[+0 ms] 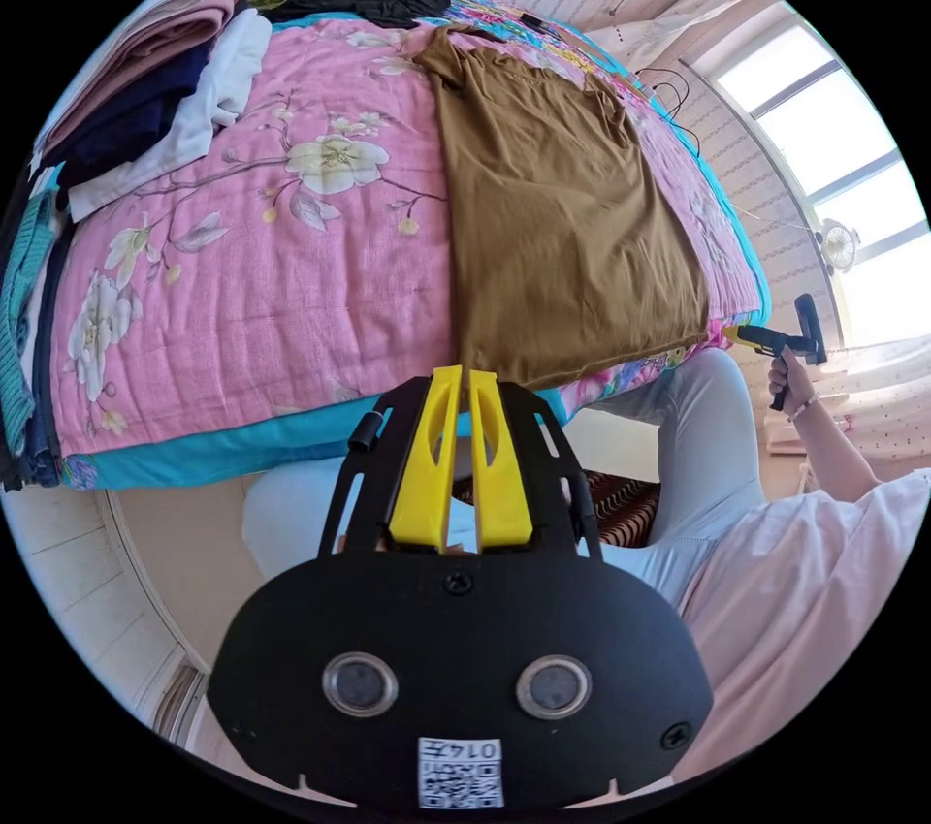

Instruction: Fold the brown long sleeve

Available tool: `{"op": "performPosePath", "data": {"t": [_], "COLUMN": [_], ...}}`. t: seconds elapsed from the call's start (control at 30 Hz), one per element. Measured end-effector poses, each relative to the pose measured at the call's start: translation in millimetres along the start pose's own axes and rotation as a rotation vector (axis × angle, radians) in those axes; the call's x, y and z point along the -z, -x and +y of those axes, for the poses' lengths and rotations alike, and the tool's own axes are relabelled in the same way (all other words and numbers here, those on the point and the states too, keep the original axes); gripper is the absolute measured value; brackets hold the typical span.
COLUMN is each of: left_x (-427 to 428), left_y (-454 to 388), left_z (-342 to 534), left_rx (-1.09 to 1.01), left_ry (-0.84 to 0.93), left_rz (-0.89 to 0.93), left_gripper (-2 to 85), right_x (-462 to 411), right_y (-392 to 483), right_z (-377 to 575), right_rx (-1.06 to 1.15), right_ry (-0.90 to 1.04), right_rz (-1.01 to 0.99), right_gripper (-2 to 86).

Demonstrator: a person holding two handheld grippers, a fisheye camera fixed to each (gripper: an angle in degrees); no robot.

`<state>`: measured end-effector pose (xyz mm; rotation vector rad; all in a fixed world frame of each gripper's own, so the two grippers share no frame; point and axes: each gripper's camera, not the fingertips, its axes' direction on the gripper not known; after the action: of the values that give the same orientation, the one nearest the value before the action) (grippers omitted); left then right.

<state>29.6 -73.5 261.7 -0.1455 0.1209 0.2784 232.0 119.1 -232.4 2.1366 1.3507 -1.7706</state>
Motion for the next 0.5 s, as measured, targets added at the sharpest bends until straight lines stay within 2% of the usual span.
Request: {"op": "performPosePath", "data": {"t": [0.17, 0.3, 0.5], "left_x": [-27, -48, -30], "left_y": [-14, -27, -22], "left_z": [-29, -45, -27], "left_rx": [0.001, -0.022, -0.039], "left_ry": [0.032, 0.113, 0.133], "left_rz": [0.003, -0.023, -0.015], "left_gripper": [5.9, 0.0, -0.9], "right_x": [-11, -18, 10], "right_y": [5, -4, -11], "right_z": [-41, -60, -59], "right_rx": [0.020, -0.007, 0.027], "right_ry": [0.022, 0.080, 0.140], "right_rz": [0.102, 0.107, 0.053], "right_gripper": [8.3, 3.5, 0.2]}}
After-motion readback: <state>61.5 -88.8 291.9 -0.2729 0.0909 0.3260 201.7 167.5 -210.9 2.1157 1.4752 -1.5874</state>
